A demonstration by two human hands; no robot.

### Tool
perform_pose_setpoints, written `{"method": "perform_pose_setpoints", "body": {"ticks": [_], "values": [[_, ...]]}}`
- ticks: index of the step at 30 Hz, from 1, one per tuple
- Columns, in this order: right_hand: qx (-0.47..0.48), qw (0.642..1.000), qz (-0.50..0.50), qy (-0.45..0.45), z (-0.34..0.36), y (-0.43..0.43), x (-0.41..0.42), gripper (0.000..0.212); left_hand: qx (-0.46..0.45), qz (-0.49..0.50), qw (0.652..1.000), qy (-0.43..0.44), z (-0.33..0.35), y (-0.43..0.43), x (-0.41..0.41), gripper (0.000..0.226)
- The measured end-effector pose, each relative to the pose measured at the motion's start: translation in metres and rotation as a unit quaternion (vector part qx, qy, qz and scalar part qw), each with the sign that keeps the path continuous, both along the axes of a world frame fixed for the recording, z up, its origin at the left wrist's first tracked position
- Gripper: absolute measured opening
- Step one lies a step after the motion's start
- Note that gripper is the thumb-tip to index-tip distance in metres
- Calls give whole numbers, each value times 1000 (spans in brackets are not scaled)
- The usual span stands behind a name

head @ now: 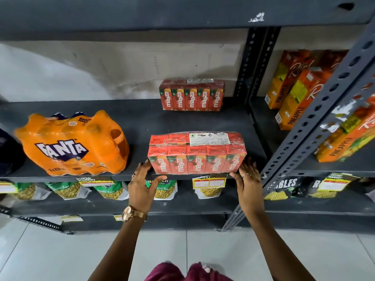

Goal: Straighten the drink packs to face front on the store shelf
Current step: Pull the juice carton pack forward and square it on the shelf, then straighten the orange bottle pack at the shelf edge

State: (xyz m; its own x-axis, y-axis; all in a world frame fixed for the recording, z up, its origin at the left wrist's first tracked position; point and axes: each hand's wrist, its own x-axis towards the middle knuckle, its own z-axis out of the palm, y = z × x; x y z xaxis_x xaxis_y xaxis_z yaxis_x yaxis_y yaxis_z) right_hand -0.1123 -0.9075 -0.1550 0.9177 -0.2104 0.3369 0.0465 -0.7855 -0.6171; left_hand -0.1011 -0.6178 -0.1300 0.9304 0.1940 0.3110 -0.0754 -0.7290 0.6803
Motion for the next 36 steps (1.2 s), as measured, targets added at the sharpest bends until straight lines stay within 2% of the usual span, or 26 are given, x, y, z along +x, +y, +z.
{"method": "perform_pose_setpoints", "body": {"ticks": [6, 11, 14, 17, 19, 21, 22, 24, 26, 28, 30, 33, 36], "values": [[-10, 1000, -25, 4, 4, 5, -1, 35, -77, 2, 997, -5, 9, -3, 0, 21], [-13, 999, -33, 12, 4, 5, -1, 34, -117, 18, 993, -11, 8, -2, 0, 19], [-5, 999, -9, 51, 4, 0, 2, 40, -125, -6, 992, -4, 11, 0, 0, 18], [19, 998, -25, 61, 13, 5, -9, 51, -103, -67, 992, 22, 15, 18, -1, 33], [70, 993, -97, -6, 30, 32, -26, 60, -69, -108, 992, 6, 24, 45, -12, 54], [90, 983, -121, -107, 53, 83, -47, 58, -13, -124, 989, -80, 37, 80, -28, 65], [95, 983, -74, -135, 64, 123, -53, 55, 3, -109, 986, -128, 43, 107, -35, 69], [114, 983, 77, -120, 79, 198, -52, 51, 1, -40, 981, -188, 44, 159, -42, 84], [125, 976, 172, -53, 81, 258, -34, 64, -32, 21, 988, -151, 41, 208, -34, 106], [123, 978, 168, 16, 68, 296, -4, 90, -84, 35, 995, -38, 36, 249, -17, 118], [119, 981, 127, 87, 54, 316, 18, 103, -76, -6, 995, 58, 33, 281, 3, 109], [95, 984, 96, 113, 41, 322, 30, 80, -29, -63, 989, 134, 36, 296, 18, 75], [77, 990, 73, 88, 43, 326, 29, 57, -26, -71, 990, 120, 36, 299, 19, 53]]}}
